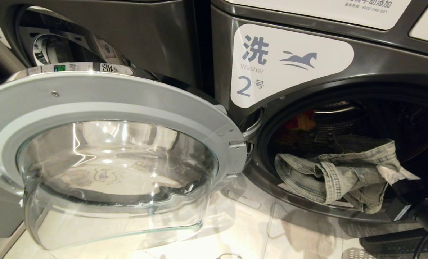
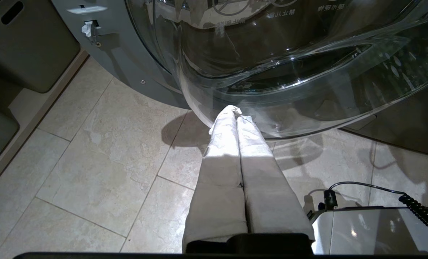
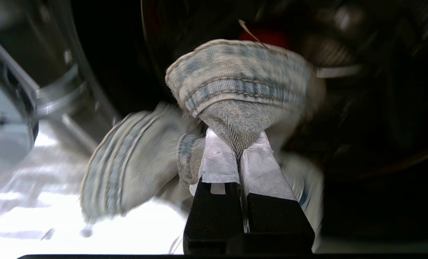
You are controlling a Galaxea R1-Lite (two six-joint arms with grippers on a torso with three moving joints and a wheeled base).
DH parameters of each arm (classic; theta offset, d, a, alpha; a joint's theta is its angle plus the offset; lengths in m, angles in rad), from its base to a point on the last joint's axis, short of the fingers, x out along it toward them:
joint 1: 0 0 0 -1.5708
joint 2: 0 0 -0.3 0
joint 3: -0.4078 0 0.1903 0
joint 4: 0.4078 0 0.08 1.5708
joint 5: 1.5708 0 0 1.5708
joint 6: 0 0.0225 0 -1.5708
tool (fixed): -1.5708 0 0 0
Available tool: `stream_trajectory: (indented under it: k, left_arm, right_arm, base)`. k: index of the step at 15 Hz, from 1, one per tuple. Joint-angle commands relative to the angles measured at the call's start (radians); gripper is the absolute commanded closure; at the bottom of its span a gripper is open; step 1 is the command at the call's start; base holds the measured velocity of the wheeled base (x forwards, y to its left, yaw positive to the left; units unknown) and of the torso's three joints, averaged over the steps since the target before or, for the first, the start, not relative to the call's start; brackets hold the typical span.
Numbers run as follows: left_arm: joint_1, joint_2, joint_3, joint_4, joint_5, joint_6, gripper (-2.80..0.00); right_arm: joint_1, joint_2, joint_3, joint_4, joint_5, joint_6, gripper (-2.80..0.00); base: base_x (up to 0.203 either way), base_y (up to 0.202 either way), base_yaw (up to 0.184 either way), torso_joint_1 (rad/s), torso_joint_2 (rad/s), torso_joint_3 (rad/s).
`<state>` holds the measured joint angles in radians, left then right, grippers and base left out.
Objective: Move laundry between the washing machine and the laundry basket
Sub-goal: Pick a cloth and place it into the basket
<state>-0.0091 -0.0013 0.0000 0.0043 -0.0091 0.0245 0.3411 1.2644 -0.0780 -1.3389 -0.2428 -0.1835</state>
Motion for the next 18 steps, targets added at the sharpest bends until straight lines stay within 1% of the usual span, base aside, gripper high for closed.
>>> stream_trajectory:
  k: [1,2,4,5,6,7,8,9,11,12,15,18]
  left_arm:
    - [0.000,0.001,0.000,0.000,0.000,0.000,0.00]
    - [0.000,0.001,0.000,0.000,0.000,0.000,0.00]
    - [0.000,0.001,0.000,0.000,0.000,0.000,0.00]
    - [0.000,0.001,0.000,0.000,0.000,0.000,0.00]
    - [0.000,0.001,0.000,0.000,0.000,0.000,0.00]
    - [0.000,0.001,0.000,0.000,0.000,0.000,0.00]
    - [0.000,0.001,0.000,0.000,0.000,0.000,0.00]
    - [0.000,0.001,0.000,0.000,0.000,0.000,0.00]
    - [0.000,0.001,0.000,0.000,0.000,0.000,0.00]
    - [0.000,0.001,0.000,0.000,0.000,0.000,0.00]
    - [0.000,0.001,0.000,0.000,0.000,0.000,0.00]
    - [0.000,0.001,0.000,0.000,0.000,-0.001,0.00]
  right_arm:
    - [0.001,-0.221,-0.121,0.312,-0.001,-0.024,0.00]
    - [0.001,-0.290,-0.200,0.520,-0.001,-0.029,0.00]
    - [0.001,-0.403,-0.389,0.879,0.000,-0.023,0.00]
    - [0.001,-0.456,-0.457,1.011,0.001,-0.012,0.00]
    - [0.001,-0.493,-0.488,1.074,0.007,-0.003,0.00]
    - [0.001,-0.518,-0.500,1.107,0.041,0.009,0.00]
    - [0.000,-0.532,-0.512,1.161,0.088,0.026,0.00]
    - [0.000,-0.543,-0.535,1.226,0.114,0.039,0.00]
    - [0.000,-0.582,-0.584,1.409,0.189,0.097,0.00]
    - [-0.001,-0.597,-0.614,1.464,0.211,0.120,0.00]
    - [-0.002,-0.624,-0.677,1.607,0.217,0.130,0.00]
    - [-0.013,-0.683,-0.744,1.857,0.215,0.132,0.00]
  base:
    - [0.000,0.000,0.000,0.000,0.00,0.000]
    - [0.000,0.000,0.000,0.000,0.00,0.000]
    - [0.000,0.000,0.000,0.000,0.00,0.000]
    - [0.000,0.000,0.000,0.000,0.00,0.000]
    - [0.000,0.000,0.000,0.000,0.00,0.000]
    - [0.000,0.000,0.000,0.000,0.00,0.000]
    - [0.000,0.000,0.000,0.000,0.00,0.000]
    - [0.000,0.000,0.000,0.000,0.00,0.000]
    - [0.000,0.000,0.000,0.000,0.00,0.000]
    - [0.000,0.000,0.000,0.000,0.00,0.000]
    - [0.000,0.000,0.000,0.000,0.00,0.000]
    - [0.000,0.000,0.000,0.000,0.00,0.000]
